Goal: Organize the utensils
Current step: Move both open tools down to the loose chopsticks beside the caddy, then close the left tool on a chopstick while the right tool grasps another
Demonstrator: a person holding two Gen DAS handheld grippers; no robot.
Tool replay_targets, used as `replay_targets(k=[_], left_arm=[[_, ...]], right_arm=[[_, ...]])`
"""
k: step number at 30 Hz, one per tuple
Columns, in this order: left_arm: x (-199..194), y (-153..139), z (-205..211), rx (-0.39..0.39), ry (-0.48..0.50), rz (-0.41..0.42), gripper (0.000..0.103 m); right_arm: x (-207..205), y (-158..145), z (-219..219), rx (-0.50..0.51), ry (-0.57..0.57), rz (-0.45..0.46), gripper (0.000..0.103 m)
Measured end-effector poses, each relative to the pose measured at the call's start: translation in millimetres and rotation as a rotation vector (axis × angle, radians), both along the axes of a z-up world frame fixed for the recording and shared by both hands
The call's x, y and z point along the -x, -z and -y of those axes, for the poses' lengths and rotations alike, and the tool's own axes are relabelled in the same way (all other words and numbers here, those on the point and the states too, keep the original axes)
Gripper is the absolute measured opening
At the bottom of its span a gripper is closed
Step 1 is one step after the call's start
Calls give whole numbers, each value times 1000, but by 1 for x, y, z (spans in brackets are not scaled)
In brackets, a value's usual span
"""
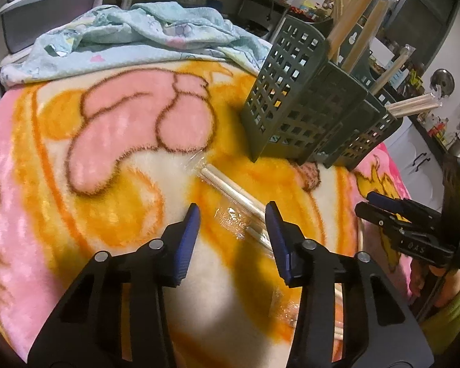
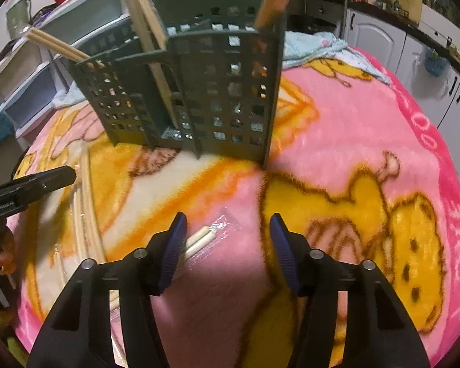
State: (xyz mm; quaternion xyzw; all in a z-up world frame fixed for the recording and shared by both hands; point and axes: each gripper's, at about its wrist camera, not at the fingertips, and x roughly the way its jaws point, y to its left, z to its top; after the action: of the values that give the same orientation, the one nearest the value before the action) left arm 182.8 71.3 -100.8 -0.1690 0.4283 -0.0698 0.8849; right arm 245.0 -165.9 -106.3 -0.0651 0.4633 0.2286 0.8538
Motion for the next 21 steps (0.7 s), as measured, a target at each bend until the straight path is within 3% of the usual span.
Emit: replay_targets(k=[12, 21], left_arm=[[-4, 3, 3, -61, 17, -11, 20], [-3, 3, 6, -101, 28, -15, 10]], right_arm=[[-3, 6, 6, 1, 10, -7, 25], [0, 6, 11, -11, 21, -4, 14]])
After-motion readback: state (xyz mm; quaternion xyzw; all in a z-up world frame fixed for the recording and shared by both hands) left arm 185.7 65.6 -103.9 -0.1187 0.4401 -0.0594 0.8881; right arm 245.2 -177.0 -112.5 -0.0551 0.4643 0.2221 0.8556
